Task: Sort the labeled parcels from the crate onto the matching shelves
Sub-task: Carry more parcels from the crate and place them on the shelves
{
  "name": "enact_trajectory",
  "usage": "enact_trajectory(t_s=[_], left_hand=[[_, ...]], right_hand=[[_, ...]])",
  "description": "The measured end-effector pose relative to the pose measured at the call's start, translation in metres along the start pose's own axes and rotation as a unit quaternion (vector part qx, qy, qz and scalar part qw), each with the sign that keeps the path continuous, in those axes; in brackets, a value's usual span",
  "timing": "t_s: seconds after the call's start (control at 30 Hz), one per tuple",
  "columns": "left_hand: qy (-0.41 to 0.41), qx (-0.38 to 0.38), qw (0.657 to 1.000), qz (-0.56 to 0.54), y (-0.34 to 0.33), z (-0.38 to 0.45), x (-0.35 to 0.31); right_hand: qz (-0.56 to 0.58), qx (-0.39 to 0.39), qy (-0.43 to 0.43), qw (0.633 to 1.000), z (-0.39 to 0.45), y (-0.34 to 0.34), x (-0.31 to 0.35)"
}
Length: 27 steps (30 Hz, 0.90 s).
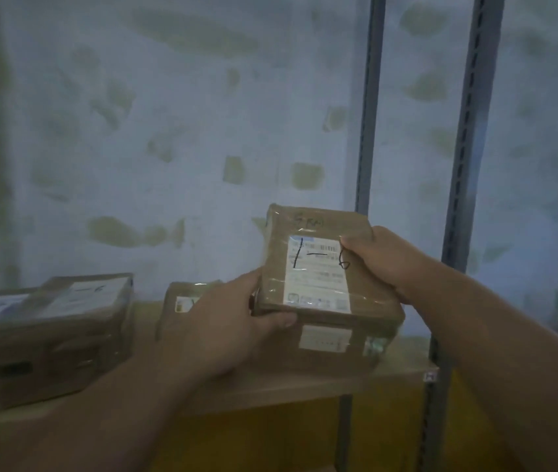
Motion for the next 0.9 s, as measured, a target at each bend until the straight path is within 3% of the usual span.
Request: enact_trajectory(t_s=[0.27,0.53,0.73,0.9], left_hand=[[0.119,-0.056,0.979,0.154,-0.020,0.034,0.011],[0.153,-0.078,0.934,0.313,-0.036,0.021,0.004],[0.177,-0.098,0.939,0.278,-0.034,0.012,-0.005],[0.140,-0.197,0.944,0.226,0.019,-0.048,-0.005]], right_hand=[[-0.050,0.085,0.068,0.993,0.037,-0.016,-0.007],[-0.175,0.113,0.199,0.958,0.041,-0.039,-0.020],[-0.177,0.047,0.315,0.931,0.010,-0.045,0.016],[-0.125,0.049,0.422,0.897,-0.056,-0.065,0.062]])
Point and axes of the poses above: each hand's wrist, its own z-axis towards the middle knuckle, its own y-axis out of the back of the hand, x = y × z, the point moved 5 cm from there along z, towards the middle knuckle, and after that the axes turned 12 degrees about -x, right-handed, at the moved point
